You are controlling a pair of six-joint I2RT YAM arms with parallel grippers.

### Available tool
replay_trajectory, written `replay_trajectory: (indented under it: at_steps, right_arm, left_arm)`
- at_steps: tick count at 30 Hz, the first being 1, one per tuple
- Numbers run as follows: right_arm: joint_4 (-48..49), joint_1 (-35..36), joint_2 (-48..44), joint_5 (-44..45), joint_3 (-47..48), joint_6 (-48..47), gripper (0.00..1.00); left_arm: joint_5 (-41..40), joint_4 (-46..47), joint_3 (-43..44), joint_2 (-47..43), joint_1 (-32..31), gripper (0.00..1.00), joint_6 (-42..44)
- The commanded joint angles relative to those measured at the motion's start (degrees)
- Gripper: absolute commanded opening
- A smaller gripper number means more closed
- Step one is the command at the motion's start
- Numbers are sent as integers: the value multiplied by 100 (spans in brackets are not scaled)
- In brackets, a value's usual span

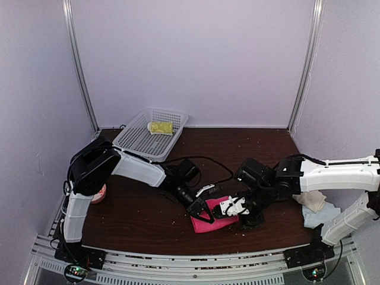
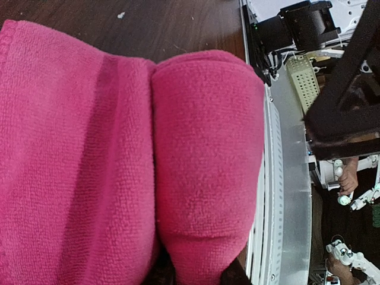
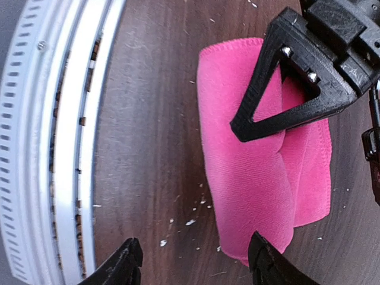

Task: Roll the towels
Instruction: Roll the towel at the center of the board.

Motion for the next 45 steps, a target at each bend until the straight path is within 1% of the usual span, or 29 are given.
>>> replay_trajectory:
  at_steps: [1, 6, 9, 12, 14, 16, 17, 18, 20, 23, 24, 26, 28, 30, 32, 33, 35, 36, 38, 39, 41, 45]
  right_arm:
    - [1526, 256, 262, 1351, -275, -49, 64]
    - [2543, 594, 369, 2130, -863, -402, 65]
    - [2782, 634, 544, 2171, -1039, -529, 66]
    - [2785, 640, 871, 2094, -1042, -523, 64]
    - [2856, 636, 1039, 2038, -1087, -531, 58]
    - [2853, 635, 1186, 1979, -1102, -548, 49]
    - [2802, 635, 1252, 1944, -1045, -558, 43]
    - [2700, 636, 1299, 1877, -996, -555, 37]
    - [2441, 636, 1312, 1626, -912, -563, 29]
    - [1756, 637, 1337, 990, -639, -741, 22]
    - [1352, 635, 1407, 674, -507, -721, 20]
    - [810, 637, 1508, 234, -246, -673, 18]
    - [343, 635, 1608, -156, -4, -649, 17]
    - [28, 599, 1704, -446, 218, -643, 16]
    - [-226, 477, 1848, -711, 433, -643, 16]
    - [-356, 384, 1983, -846, 581, -486, 16]
    - [-725, 150, 2370, -1068, 968, -452, 15]
    - [-914, 26, 2589, -1192, 1193, -433, 15]
    - [-1310, -287, 3104, -1463, 1817, -378, 13]
    - [-1511, -422, 3348, -1599, 2069, -349, 13]
    - [-1903, -672, 3826, -1799, 2574, -324, 12]
    - [-2599, -1028, 4791, -1914, 3466, -182, 10]
  left_arm:
    - [-227, -327, -101, 237, 17, 21, 24]
    - [-268, -420, -53, 249, 18, 22, 112]
    - [-244, -442, -4, 282, 15, 22, 131]
    - [-277, -557, 99, 355, 15, 23, 208]
    - [-288, -608, 148, 359, 19, 25, 243]
    - [-308, -677, 182, 303, 15, 27, 301]
    - [-324, -703, 175, 226, 18, 28, 348]
    - [-369, -764, 172, 131, 25, 31, 414]
    - [-607, -898, 127, -192, 83, 39, 566]
    - [-1181, -961, -115, -846, 343, 49, 650]
    - [-1482, -947, -231, -1114, 450, 50, 650]
    - [-2107, -984, -449, -1662, 613, 53, 720]
    - [-2829, -1025, -627, -2378, 630, 54, 879]
    - [-3405, -945, -839, -2998, 625, 55, 938]
    - [-4257, -825, -1049, -3627, 618, 55, 897]
    - [-4649, -729, -1226, -3983, 598, 55, 942]
    - [-5303, -436, -1563, -4776, 454, 57, 1157]
    - [-5483, -237, -1740, -5128, 342, 60, 1296]
    - [-5848, 49, -1954, -5735, 28, 73, 1570]
    - [-6053, 70, -1990, -5901, -134, 77, 1655]
    - [-6275, -103, -1920, -6010, -402, 78, 1778]
    - [-6446, -453, -1776, -5799, -1195, 73, 2123]
